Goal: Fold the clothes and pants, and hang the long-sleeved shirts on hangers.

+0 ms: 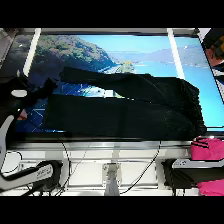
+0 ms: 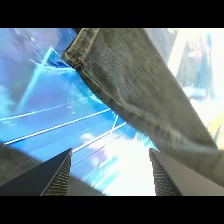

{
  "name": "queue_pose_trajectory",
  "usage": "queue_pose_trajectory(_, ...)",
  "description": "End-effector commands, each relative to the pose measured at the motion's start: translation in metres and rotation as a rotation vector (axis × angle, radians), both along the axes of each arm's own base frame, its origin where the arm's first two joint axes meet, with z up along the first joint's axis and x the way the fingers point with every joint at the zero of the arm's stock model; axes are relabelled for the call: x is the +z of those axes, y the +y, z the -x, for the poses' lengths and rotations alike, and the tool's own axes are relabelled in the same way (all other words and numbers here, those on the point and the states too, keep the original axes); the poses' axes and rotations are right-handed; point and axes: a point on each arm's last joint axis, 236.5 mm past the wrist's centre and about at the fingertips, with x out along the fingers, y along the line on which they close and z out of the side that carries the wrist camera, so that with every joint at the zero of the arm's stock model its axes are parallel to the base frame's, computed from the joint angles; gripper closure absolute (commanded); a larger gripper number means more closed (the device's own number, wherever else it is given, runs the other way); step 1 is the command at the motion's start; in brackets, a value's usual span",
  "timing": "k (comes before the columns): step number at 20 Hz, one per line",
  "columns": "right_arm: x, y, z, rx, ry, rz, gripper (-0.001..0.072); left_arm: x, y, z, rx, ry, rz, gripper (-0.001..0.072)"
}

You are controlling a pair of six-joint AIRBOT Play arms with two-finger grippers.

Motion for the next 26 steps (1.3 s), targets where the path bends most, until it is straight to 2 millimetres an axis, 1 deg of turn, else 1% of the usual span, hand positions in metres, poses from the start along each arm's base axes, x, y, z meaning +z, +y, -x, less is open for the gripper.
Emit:
queue_pose_trajectory(1, -0.002, 0.015, -0.016, 0.027, -0.013, 0.032, 0.0128, -0.041, -0.007, -0.030, 0.075, 0.070, 0.155, 0.0154)
queue_pose_trajectory(2, -0.002, 0.015, -0.017, 0.027, -0.015, 0.033, 0.0085, -0.046, -0.006, -0.038, 0.082, 0.075, 0.167, 0.0154)
queue_pose_trajectory(5, -0.001, 0.014, -0.018, 0.023, -0.019, 0.036, 0.0086, -0.054, -0.004, -0.061, 0.080, 0.070, 0.171, 0.0156)
queue_pose_trajectory(6, -0.001, 0.014, -0.018, 0.022, -0.020, 0.036, 0.0086, -0.055, -0.006, -0.068, 0.075, 0.066, 0.171, 0.0173)
queue_pose_trajectory(7, -0.001, 0.014, -0.018, 0.022, -0.021, 0.036, 0.0086, -0.056, -0.008, -0.074, 0.069, 0.062, 0.170, 0.0226)
queue_pose_trajectory(9, -0.001, 0.014, -0.018, 0.021, -0.021, 0.036, 0.0086, -0.056, -0.012, -0.084, 0.057, 0.053, 0.168, 0.0281)
queue_pose_trajectory(10, -0.001, 0.014, -0.019, 0.020, -0.023, 0.037, 0.0086, -0.057, -0.014, -0.087, 0.052, 0.052, 0.168, 0.0369)
queue_pose_trajectory(11, -0.001, 0.013, -0.019, 0.019, -0.023, 0.037, 0.0086, -0.059, -0.016, -0.088, 0.050, 0.054, 0.168, 0.0435)
queue_pose_trajectory(12, 0.000, 0.013, -0.019, 0.019, -0.024, 0.037, 0.0086, -0.062, -0.016, -0.088, 0.050, 0.059, 0.168, 0.0529)
queue_pose_trajectory(13, 0.000, 0.013, -0.019, 0.019, -0.024, 0.037, 0.0087, -0.064, -0.016, -0.088, 0.049, 0.063, 0.169, 0.0652)
queue_pose_trajectory(14, 0.000, 0.013, -0.019, 0.018, -0.024, 0.038, 0.0086, -0.064, -0.016, -0.088, 0.050, 0.062, 0.168, 0.0693)
queue_pose_trajectory(18, 0.000, 0.013, -0.019, 0.018, -0.025, 0.038, 0.0086, -0.062, -0.018, -0.086, 0.034, 0.067, 0.182, 0.0691)
queue_pose_trajectory(19, 0.000, 0.013, -0.019, 0.018, -0.025, 0.038, 0.0086, -0.063, -0.021, -0.083, 0.011, 0.079, 0.195, 0.0625)
queue_pose_trajectory(21, 0.000, 0.012, -0.020, 0.013, -0.029, 0.041, 0.0086, -0.067, -0.024, -0.071, -0.055, 0.113, 0.193, 0.0193)
queue_pose_trajectory(22, 0.000, 0.011, -0.021, 0.011, -0.032, 0.043, 0.0086, -0.069, -0.025, -0.065, -0.084, 0.130, 0.200, 0.0164)
queue_pose_trajectory(24, 0.001, 0.009, -0.022, 0.003, -0.040, 0.048, 0.0086, -0.069, -0.023, -0.063, -0.090, 0.138, 0.206, 0.0179)
queue_pose_trajectory(26, 0.001, 0.009, -0.022, 0.003, -0.039, 0.048, 0.0086, -0.070, -0.019, -0.066, -0.069, 0.127, 0.190, 0.0181)
